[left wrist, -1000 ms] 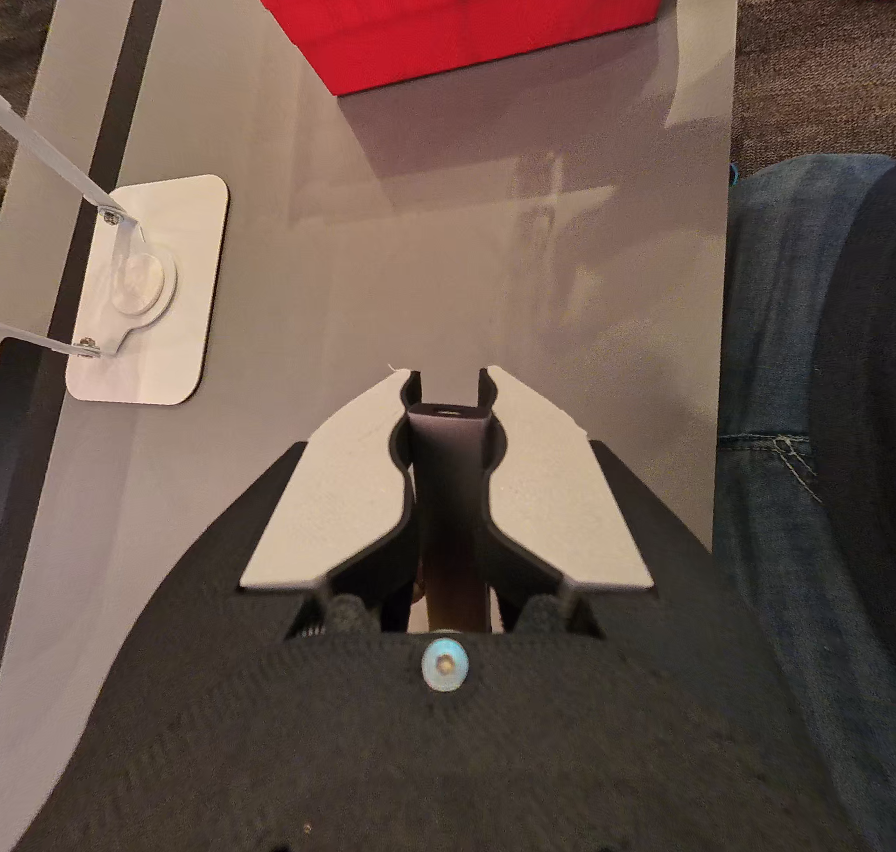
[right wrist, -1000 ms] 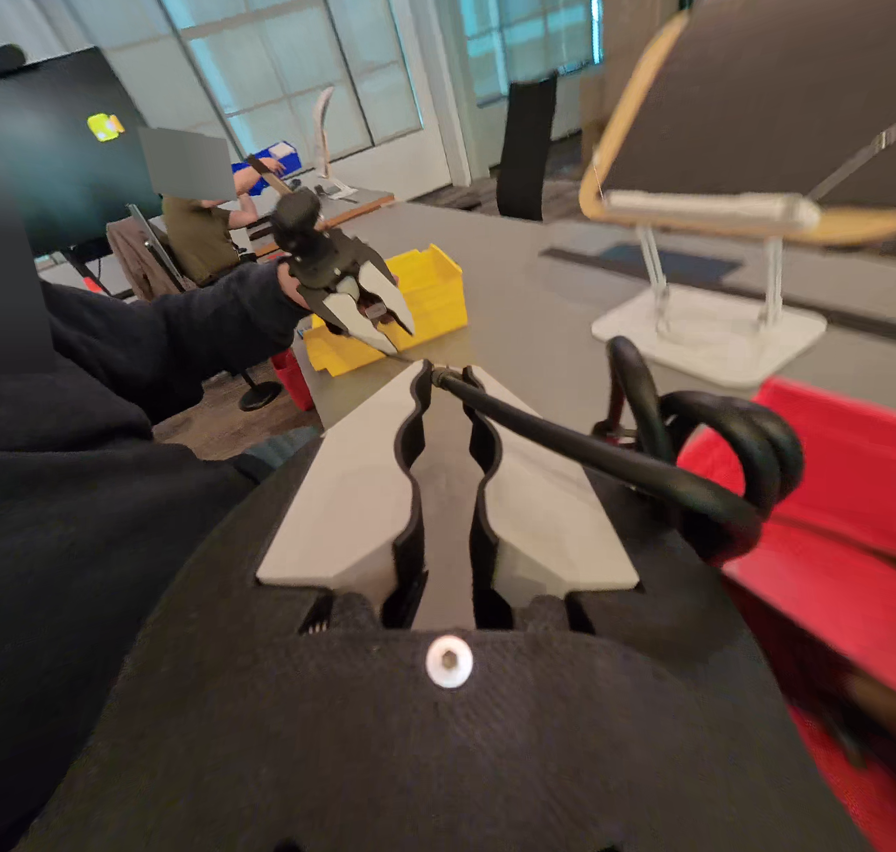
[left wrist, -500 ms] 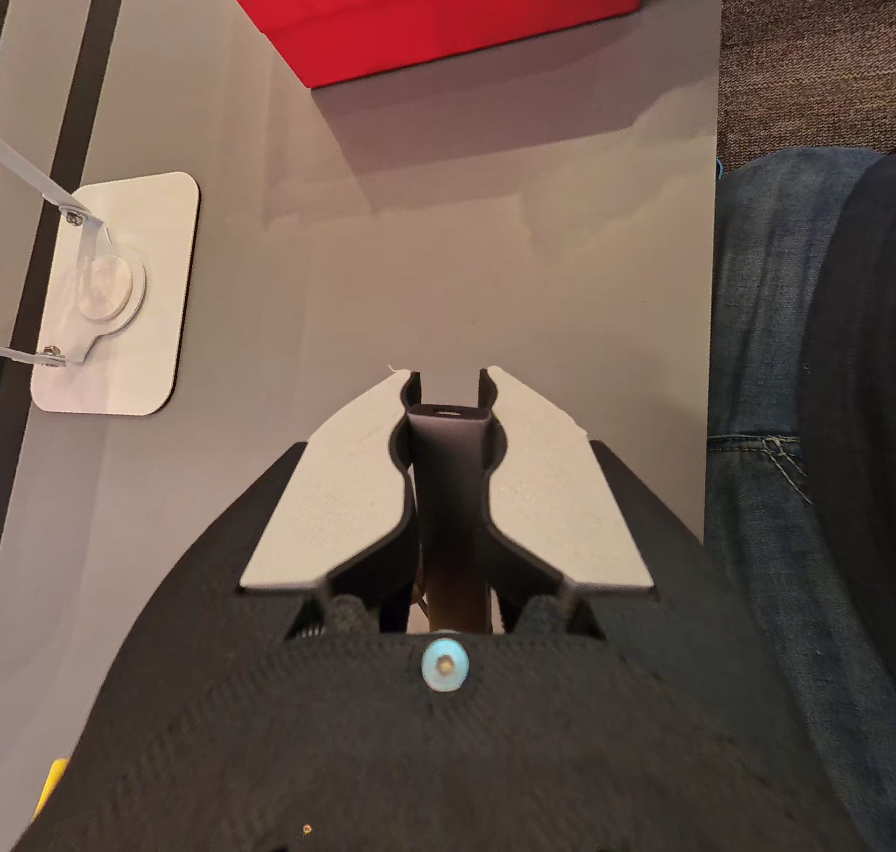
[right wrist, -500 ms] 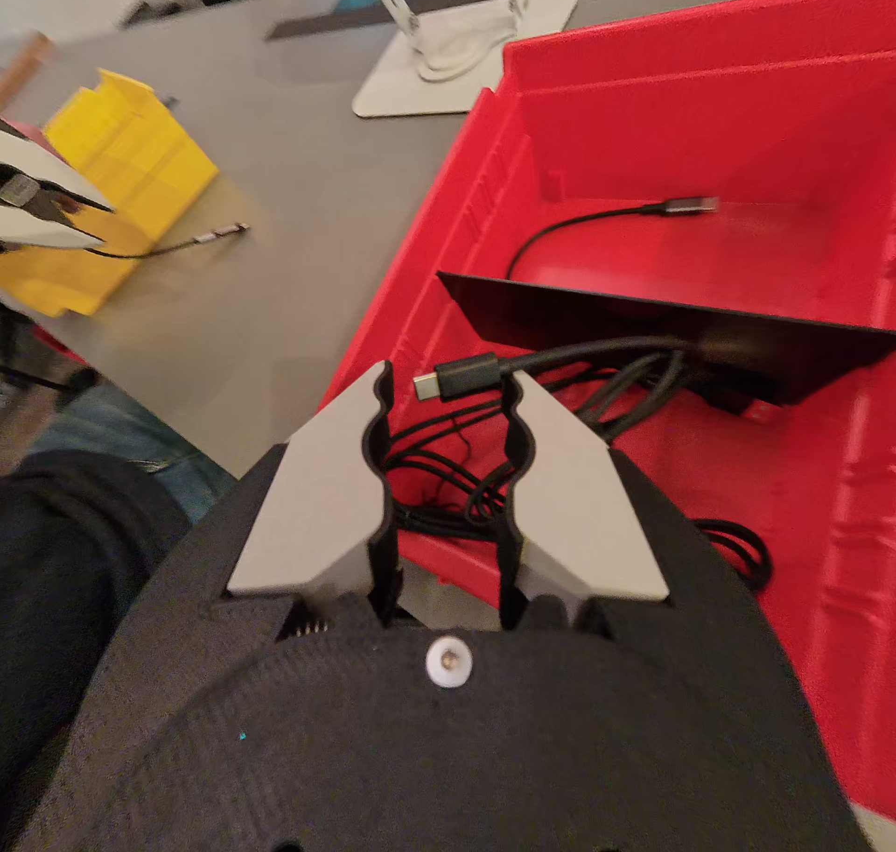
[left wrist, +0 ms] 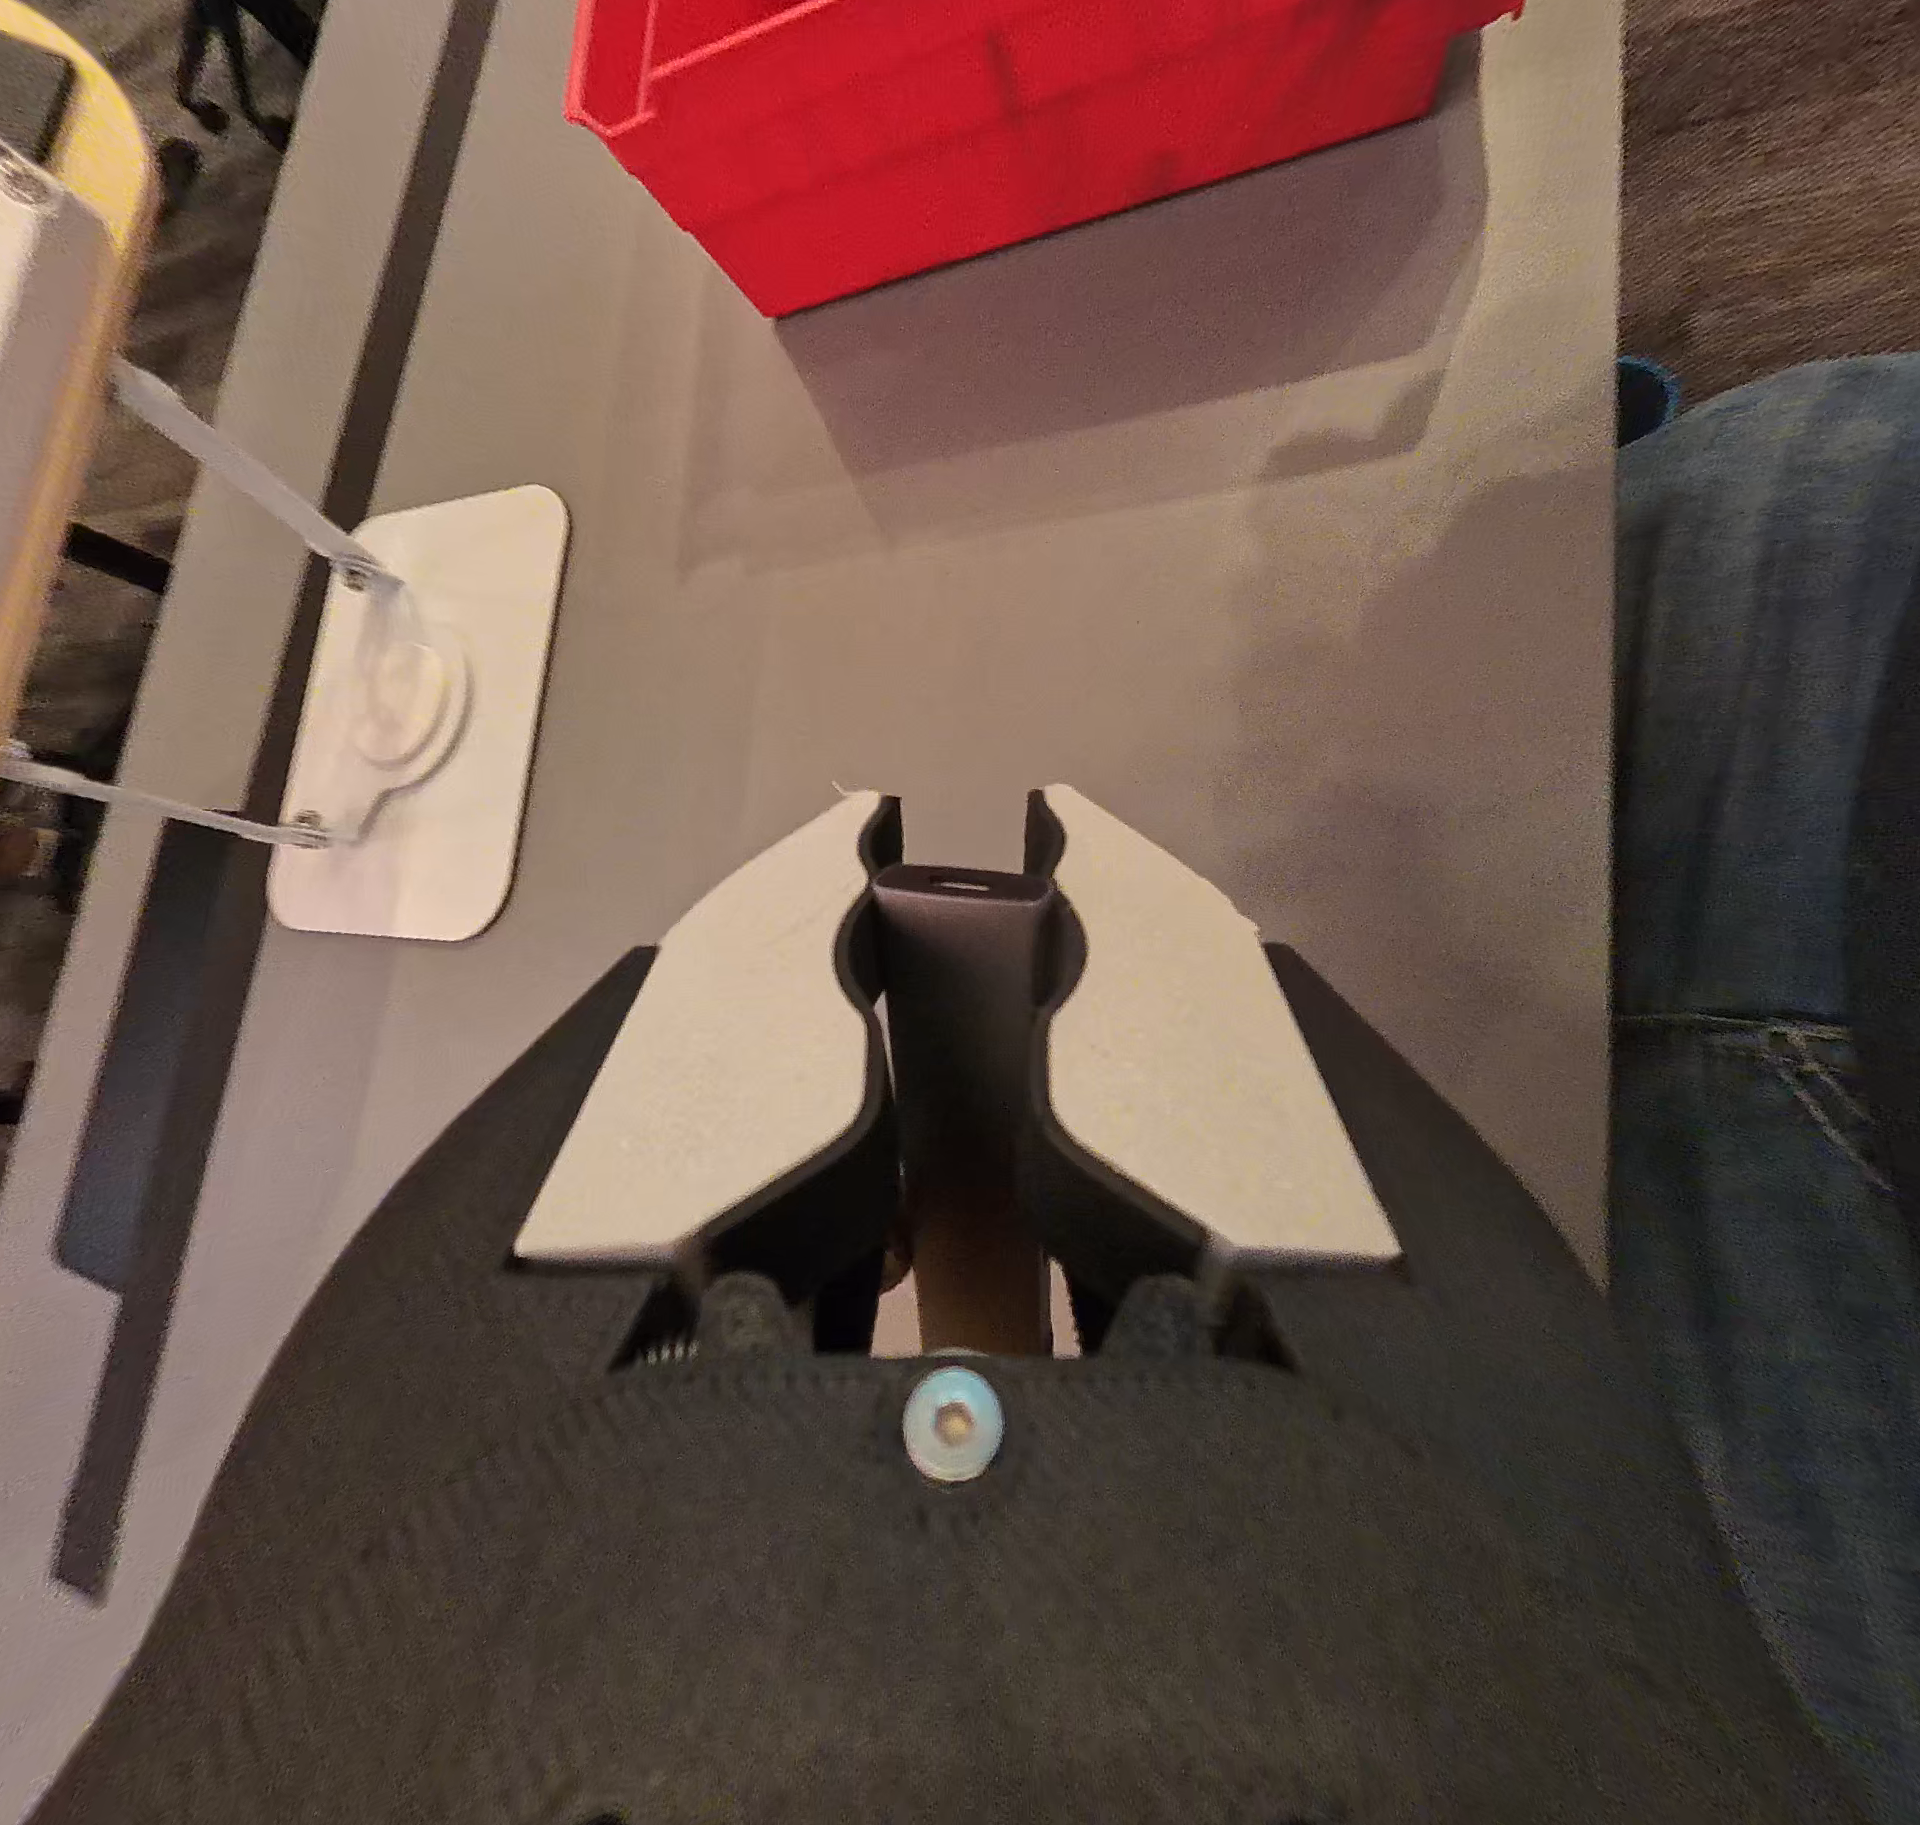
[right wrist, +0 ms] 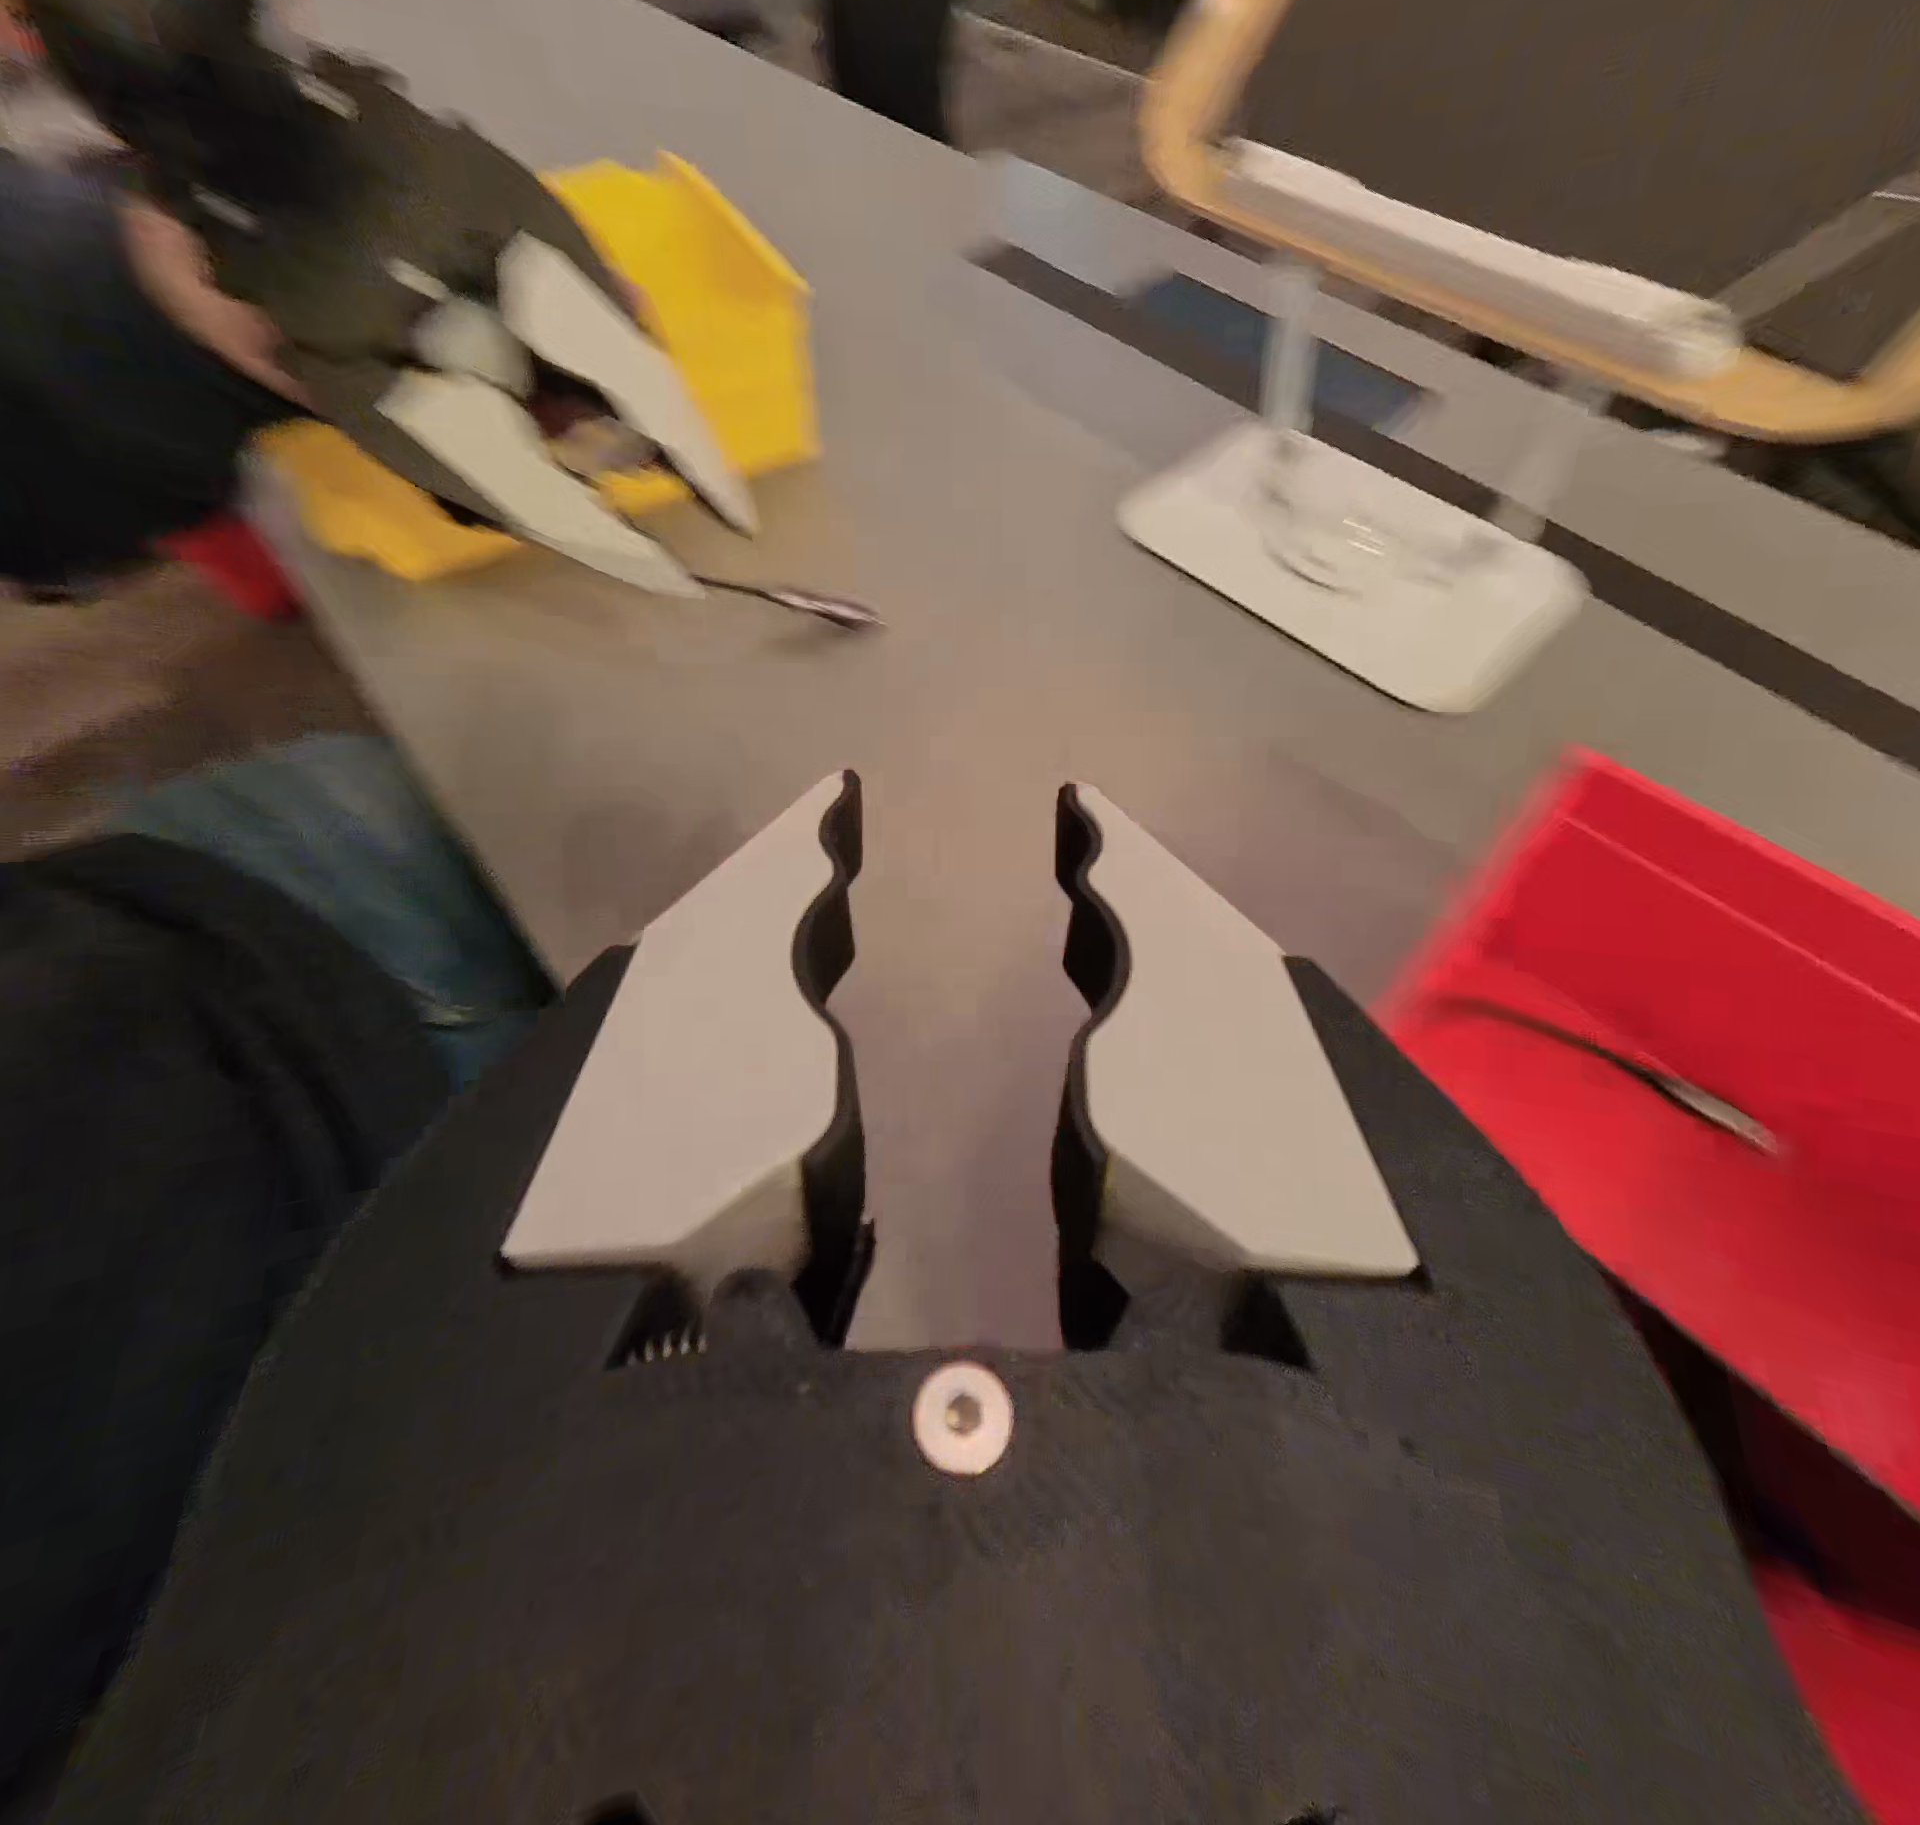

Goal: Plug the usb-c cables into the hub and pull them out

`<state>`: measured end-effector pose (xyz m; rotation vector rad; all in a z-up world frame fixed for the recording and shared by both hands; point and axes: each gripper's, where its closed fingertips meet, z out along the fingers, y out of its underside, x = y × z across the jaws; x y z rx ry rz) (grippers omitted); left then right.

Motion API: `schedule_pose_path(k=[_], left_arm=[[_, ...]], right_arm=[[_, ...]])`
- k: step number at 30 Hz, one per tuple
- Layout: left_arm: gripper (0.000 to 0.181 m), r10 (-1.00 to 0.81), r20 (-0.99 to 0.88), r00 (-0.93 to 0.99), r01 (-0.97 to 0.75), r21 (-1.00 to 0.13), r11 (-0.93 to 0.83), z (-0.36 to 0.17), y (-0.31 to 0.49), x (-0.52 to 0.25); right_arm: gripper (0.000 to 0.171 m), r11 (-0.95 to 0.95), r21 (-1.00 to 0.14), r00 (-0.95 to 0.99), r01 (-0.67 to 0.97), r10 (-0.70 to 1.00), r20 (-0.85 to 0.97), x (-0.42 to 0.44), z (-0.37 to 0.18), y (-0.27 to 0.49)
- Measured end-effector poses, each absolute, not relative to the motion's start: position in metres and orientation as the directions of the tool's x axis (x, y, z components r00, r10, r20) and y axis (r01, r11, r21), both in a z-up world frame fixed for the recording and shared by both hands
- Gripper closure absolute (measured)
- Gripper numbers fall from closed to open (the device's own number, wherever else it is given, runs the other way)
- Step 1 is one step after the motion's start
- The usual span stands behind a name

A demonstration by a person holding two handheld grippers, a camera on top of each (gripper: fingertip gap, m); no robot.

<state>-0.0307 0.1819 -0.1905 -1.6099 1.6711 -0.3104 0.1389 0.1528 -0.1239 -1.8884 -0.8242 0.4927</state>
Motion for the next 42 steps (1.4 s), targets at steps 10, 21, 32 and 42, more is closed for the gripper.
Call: schedule_pose_path(k=[10, 21, 32, 42], left_arm=[[0.159, -0.765, -0.635, 0.112, -0.777, -0.536, 0.331, -0.18, 0.185, -0.015], [0.158, -0.501, -0.862, 0.074, -0.845, -0.322, 0.428, -0.179, 0.196, -0.001], [0.108, -0.401, -0.88, 0.254, -0.842, -0.405, 0.355, -0.124, 0.211, -0.034], [0.126, -0.491, -0.822, 0.287, -0.861, -0.447, 0.245, -0.161, 0.211, -0.074]], right_arm=[[0.145, -0.359, -0.915, 0.399, 0.187, 0.878, -0.263, -0.018, -0.141, 0.154], [0.163, -0.507, -0.859, 0.36, 0.07, 0.816, -0.452, -0.044, -0.161, 0.162], [0.165, -0.334, -0.942, 0.486, 0.033, 0.829, -0.277, 0.029, -0.114, 0.185], [0.164, -0.221, -0.934, 0.771, 0.281, 0.631, 0.083, 0.204, -0.064, 0.195]])
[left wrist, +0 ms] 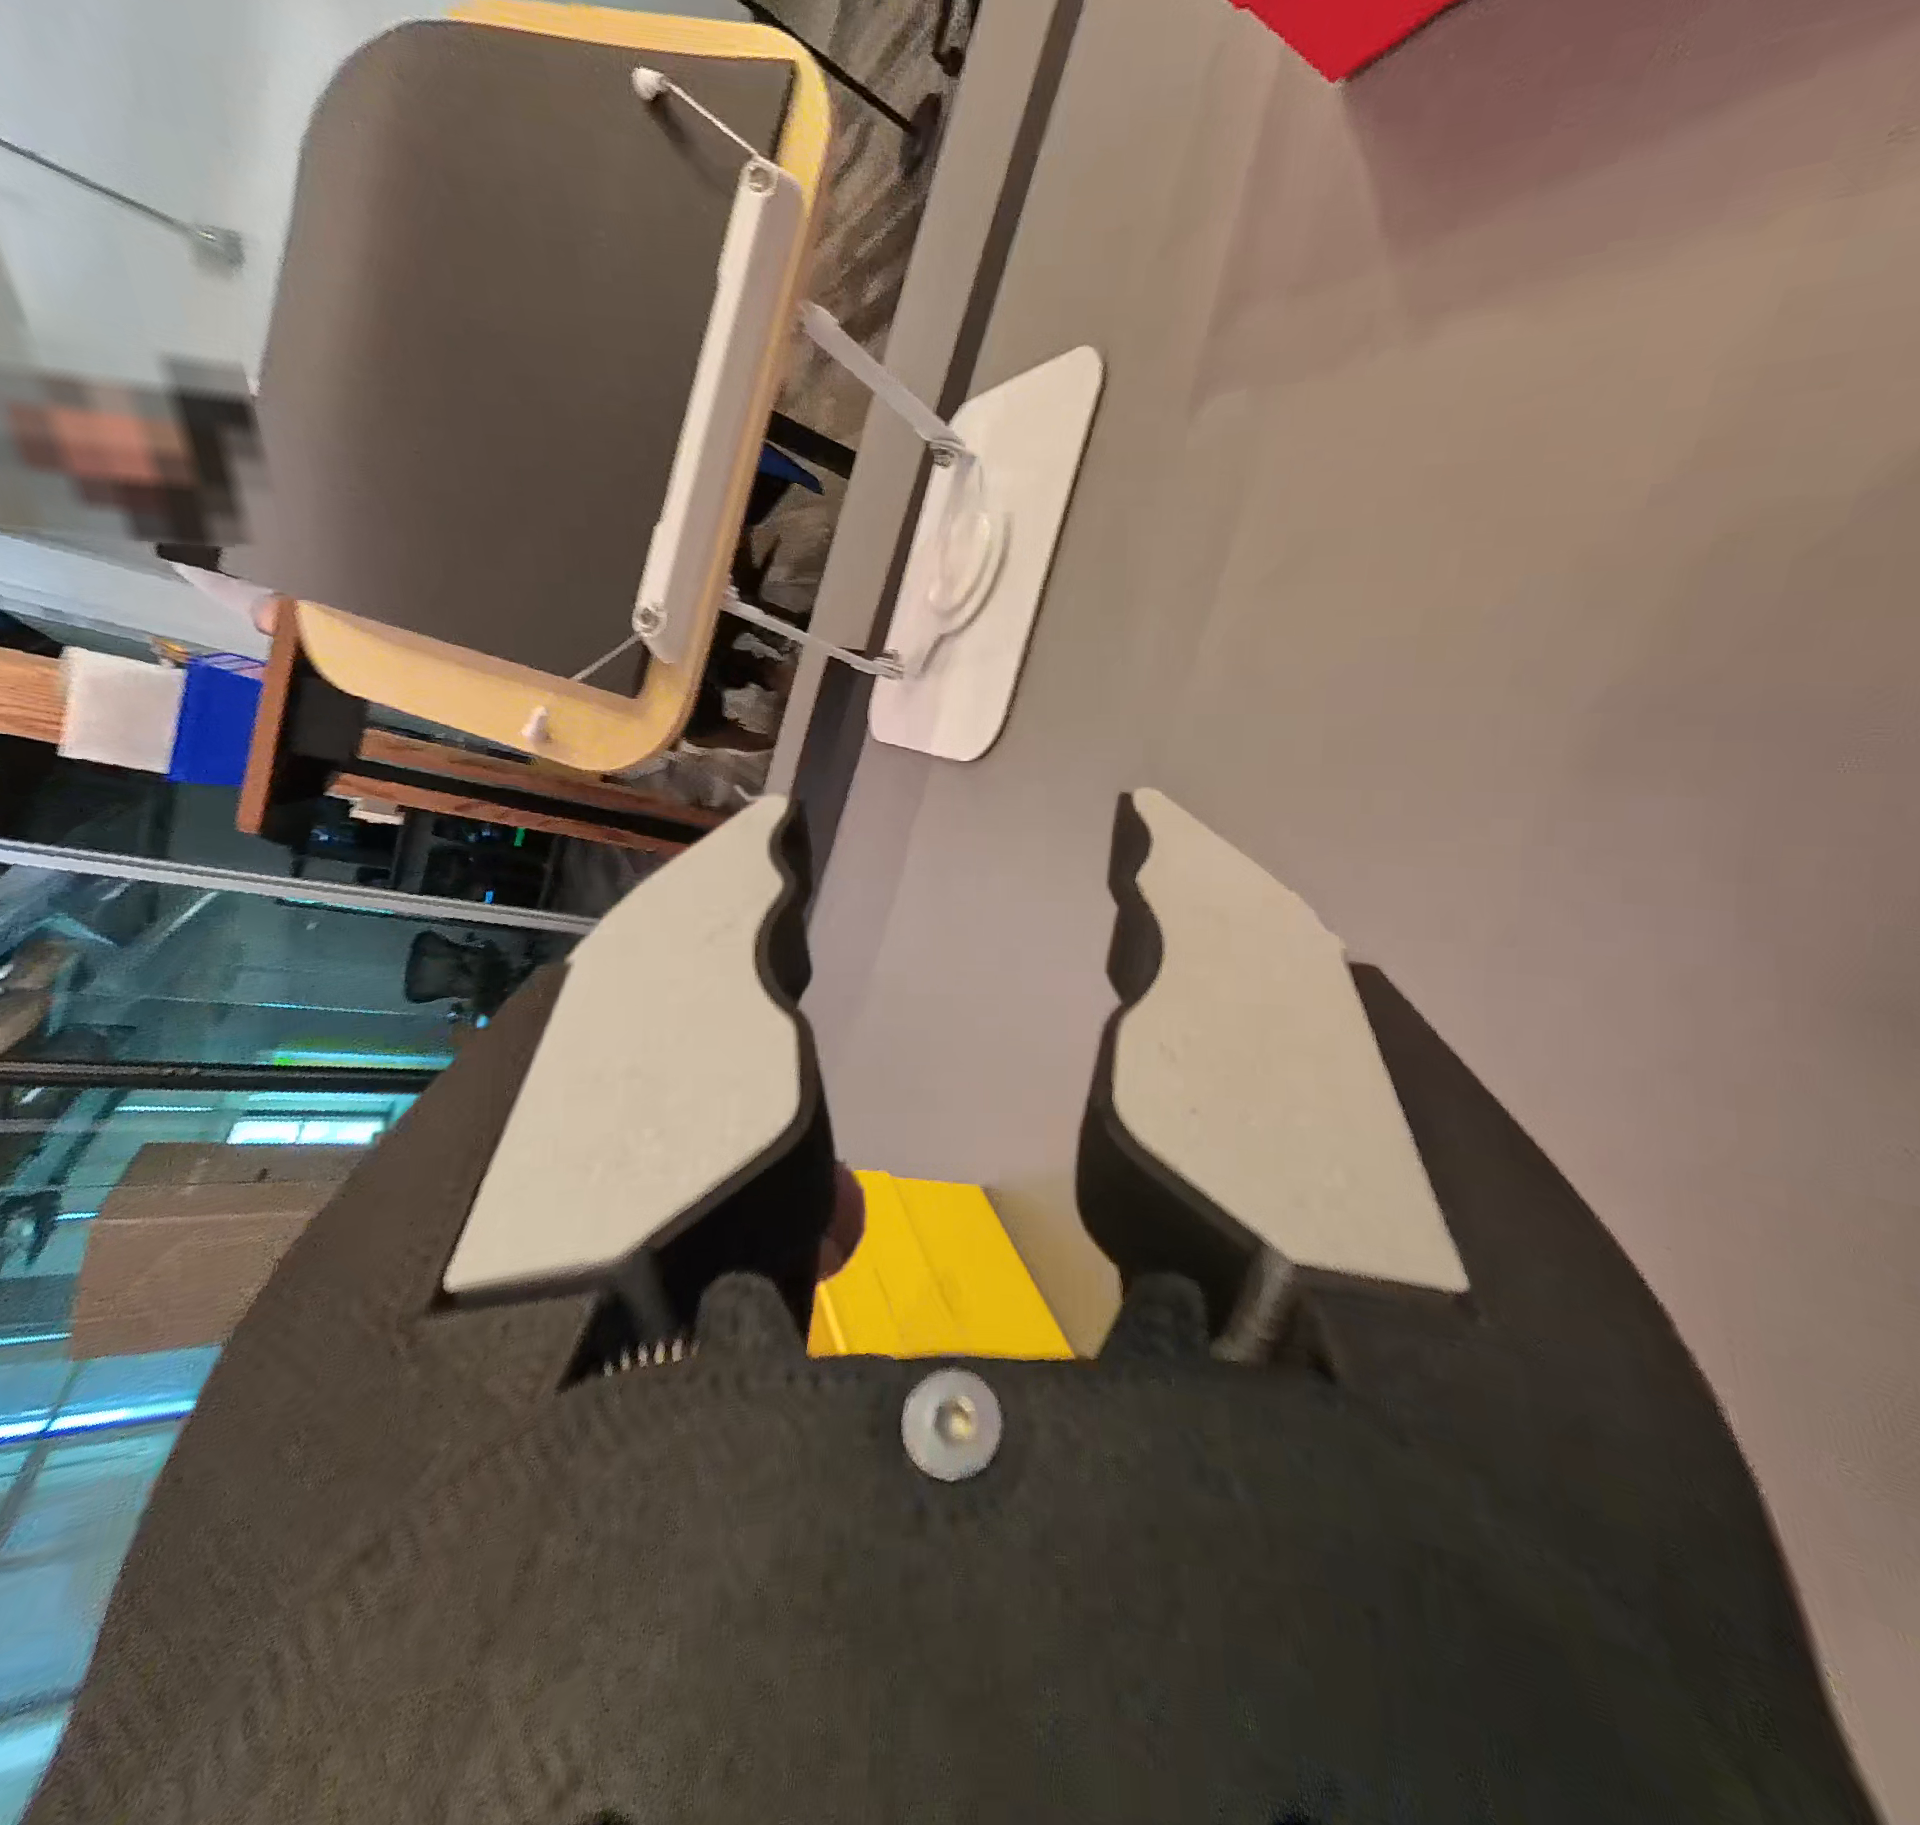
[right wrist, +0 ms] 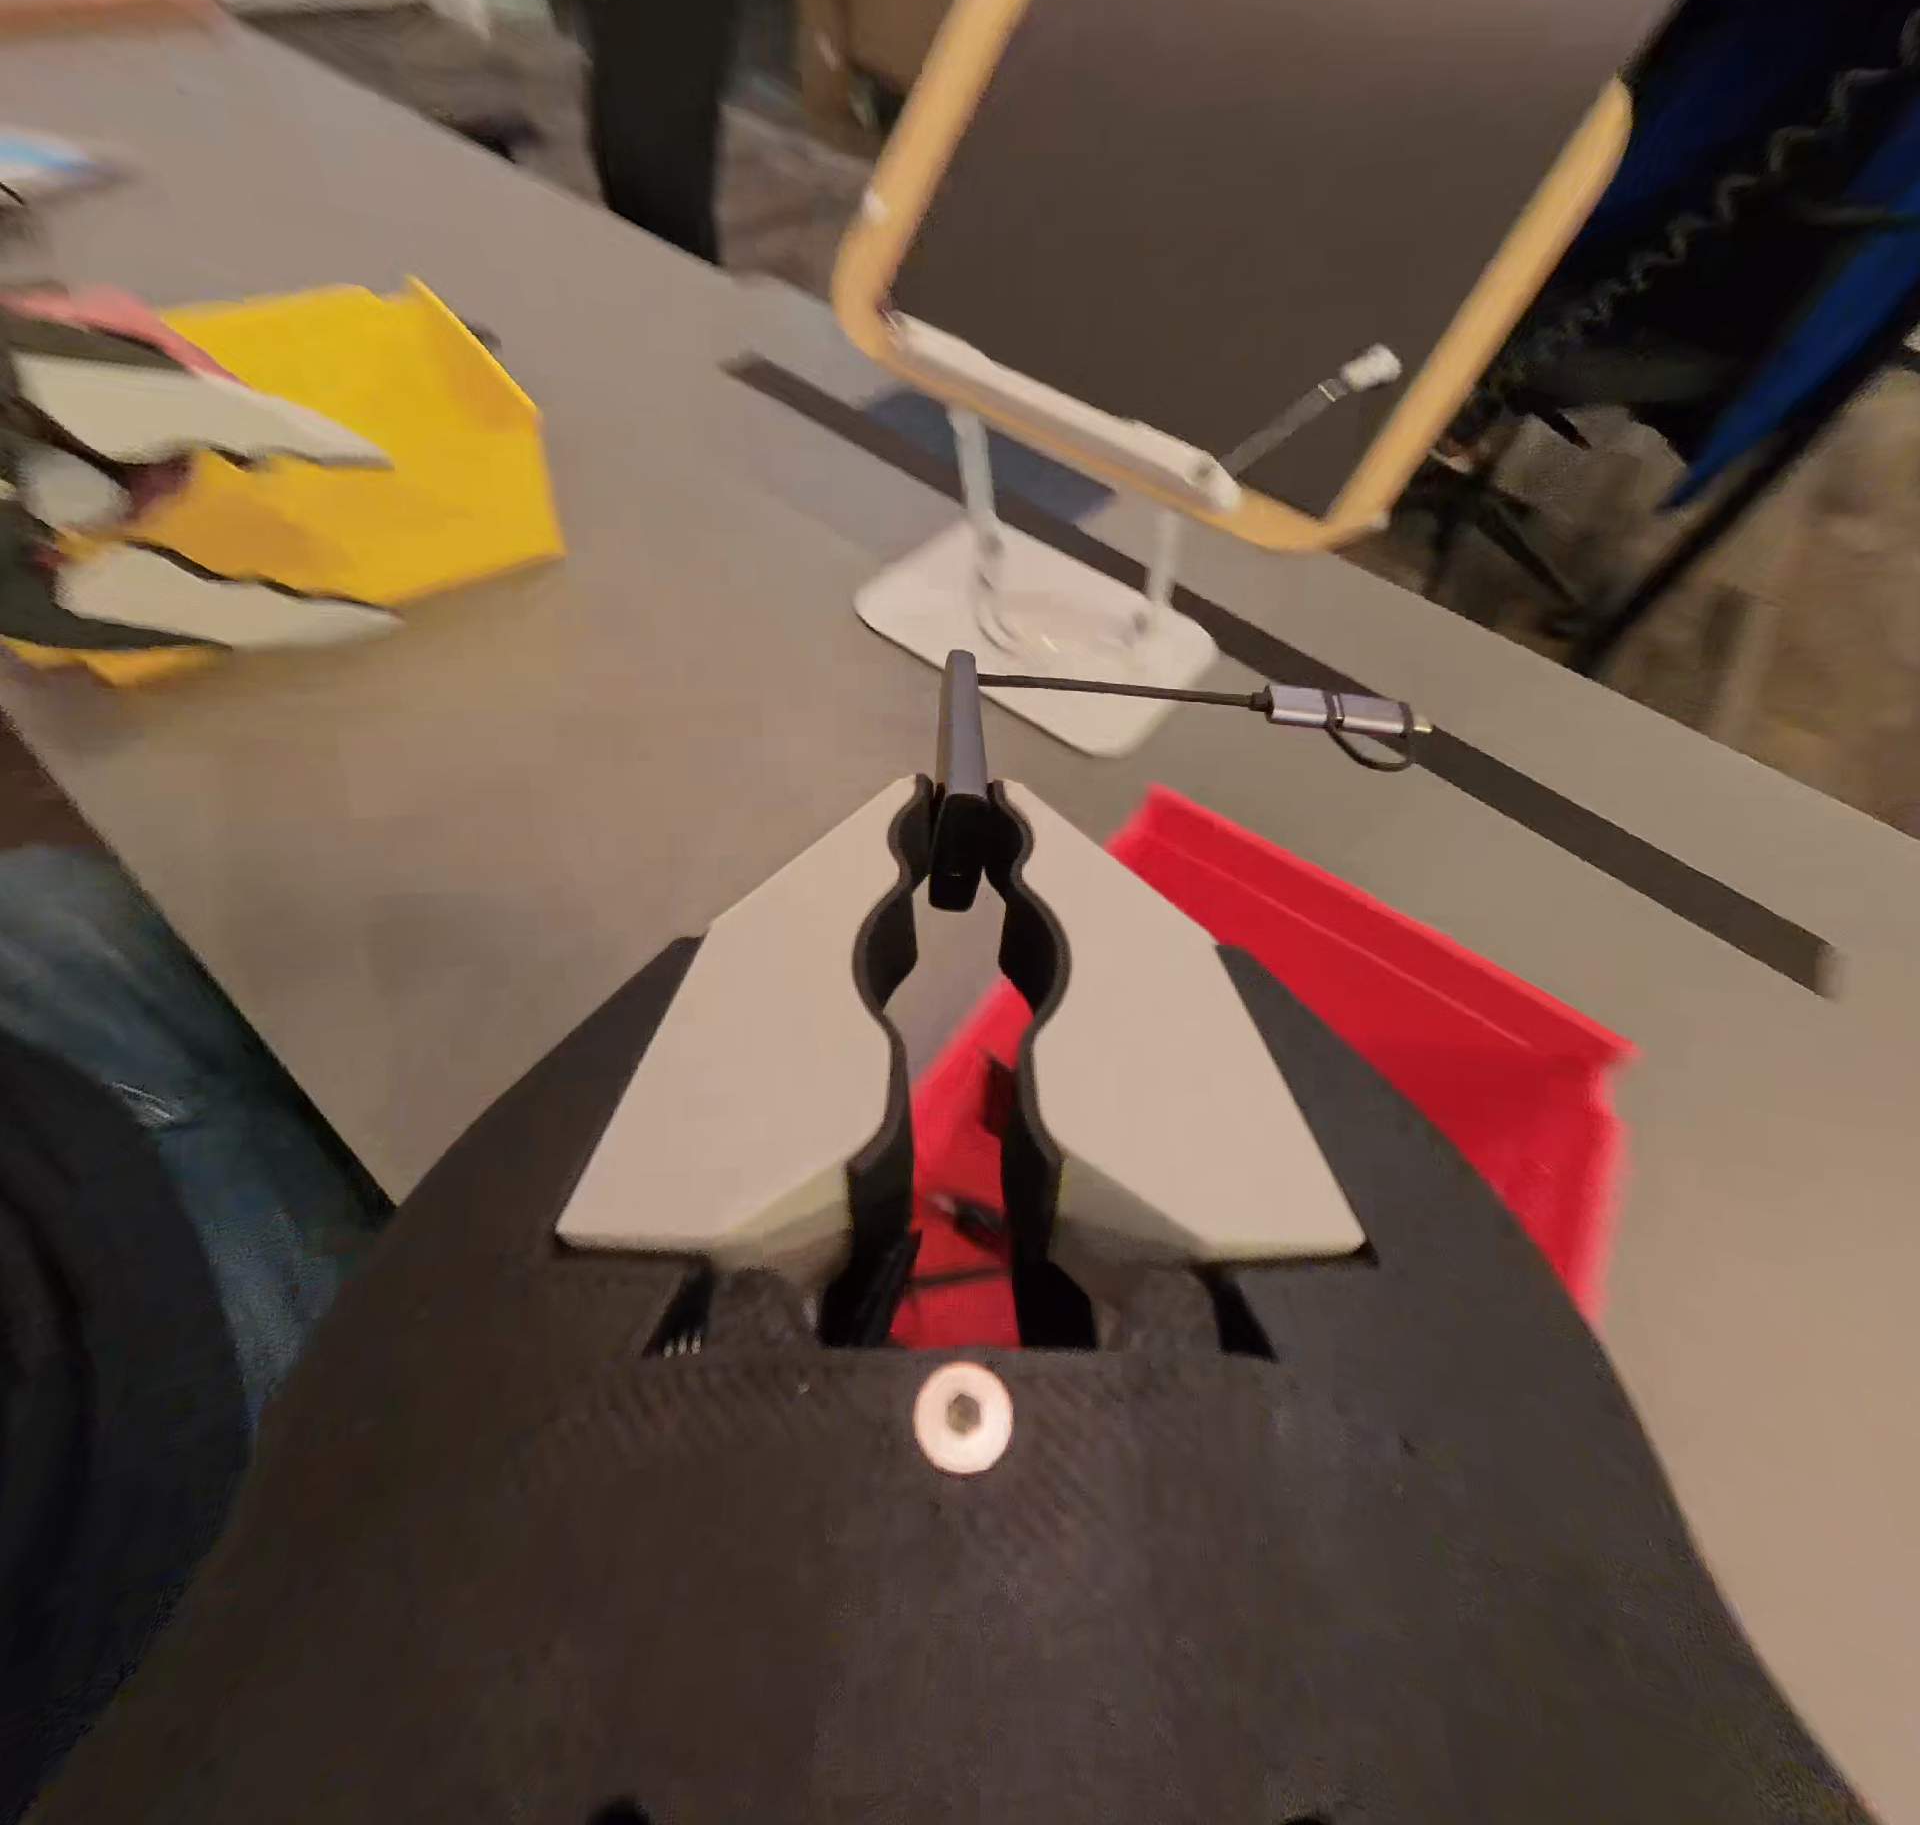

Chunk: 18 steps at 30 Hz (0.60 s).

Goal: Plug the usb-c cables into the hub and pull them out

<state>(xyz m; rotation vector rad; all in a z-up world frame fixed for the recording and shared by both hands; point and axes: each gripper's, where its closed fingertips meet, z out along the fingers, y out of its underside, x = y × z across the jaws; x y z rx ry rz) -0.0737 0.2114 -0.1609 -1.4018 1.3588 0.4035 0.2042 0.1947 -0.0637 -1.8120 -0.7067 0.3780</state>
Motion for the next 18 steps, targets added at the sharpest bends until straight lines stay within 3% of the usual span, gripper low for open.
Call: schedule_pose_path(k=[6, 12, 16, 18], left_arm=[[0.13, -0.531, -0.798, 0.284, -0.86, -0.457, 0.227, -0.172, 0.209, -0.073], [0.131, -0.571, -0.777, 0.264, -0.868, -0.45, 0.212, -0.185, 0.206, -0.071], [0.131, -0.599, -0.762, 0.246, -0.877, -0.439, 0.199, -0.196, 0.202, -0.072], [0.131, -0.605, -0.759, 0.242, -0.882, -0.432, 0.189, -0.2, 0.202, -0.075]], right_arm=[[0.165, -0.427, -0.78, 0.843, 0.457, 0.489, 0.226, 0.284, -0.101, 0.196], [0.165, -0.587, -0.59, 0.803, 0.554, 0.564, 0.194, 0.286, -0.157, 0.211], [0.163, -0.58, -0.667, 0.786, 0.467, 0.618, 0.013, 0.255, -0.168, 0.241], [0.157, -0.6, -0.637, 0.793, 0.484, 0.608, 0.031, 0.258, -0.18, 0.256]])
